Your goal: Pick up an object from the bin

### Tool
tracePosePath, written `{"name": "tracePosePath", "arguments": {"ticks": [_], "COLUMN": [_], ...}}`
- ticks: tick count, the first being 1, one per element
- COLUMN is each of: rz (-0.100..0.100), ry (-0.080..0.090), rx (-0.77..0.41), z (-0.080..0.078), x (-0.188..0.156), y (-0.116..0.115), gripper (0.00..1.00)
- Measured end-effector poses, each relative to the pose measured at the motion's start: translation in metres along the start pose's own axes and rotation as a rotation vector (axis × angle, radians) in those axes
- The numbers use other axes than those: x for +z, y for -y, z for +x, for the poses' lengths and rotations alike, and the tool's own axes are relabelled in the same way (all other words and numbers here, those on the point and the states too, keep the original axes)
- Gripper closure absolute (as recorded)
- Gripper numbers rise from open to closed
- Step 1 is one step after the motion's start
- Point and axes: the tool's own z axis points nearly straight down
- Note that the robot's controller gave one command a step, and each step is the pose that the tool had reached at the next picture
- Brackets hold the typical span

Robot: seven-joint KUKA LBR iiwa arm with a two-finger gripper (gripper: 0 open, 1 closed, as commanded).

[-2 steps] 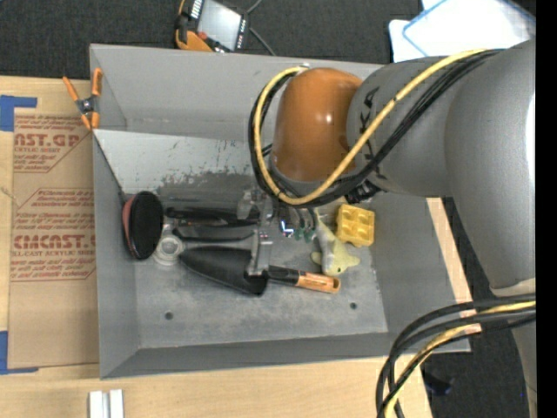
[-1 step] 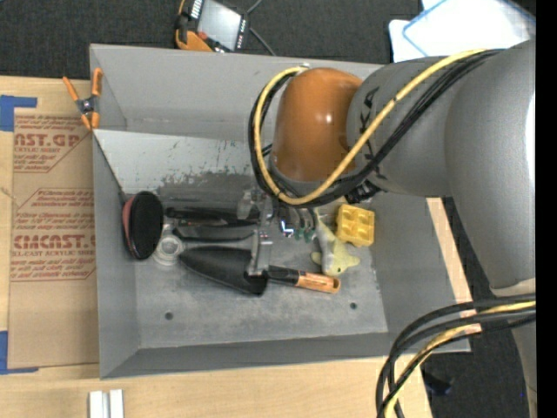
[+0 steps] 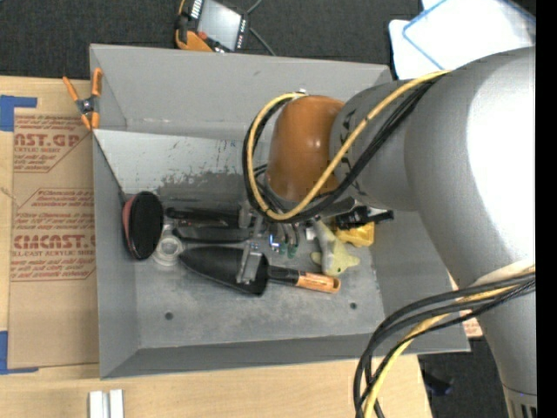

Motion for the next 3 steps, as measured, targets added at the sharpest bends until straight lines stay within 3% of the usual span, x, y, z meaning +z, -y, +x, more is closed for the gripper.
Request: {"name": "tracePosePath", "arguments": {"ticks": [1, 2, 3], "rz": [0.001, -0.001, 0.000], "ry": [0.009, 0.003, 0.014], "rx": [-0.125, 0.158, -0.044], "z": [0.015, 0.057, 0.015], "x": [0.015, 0.008, 0.018], "y": [-0.001, -0.015, 0.075], "gripper": [0.00, 0.00, 0.00]}}
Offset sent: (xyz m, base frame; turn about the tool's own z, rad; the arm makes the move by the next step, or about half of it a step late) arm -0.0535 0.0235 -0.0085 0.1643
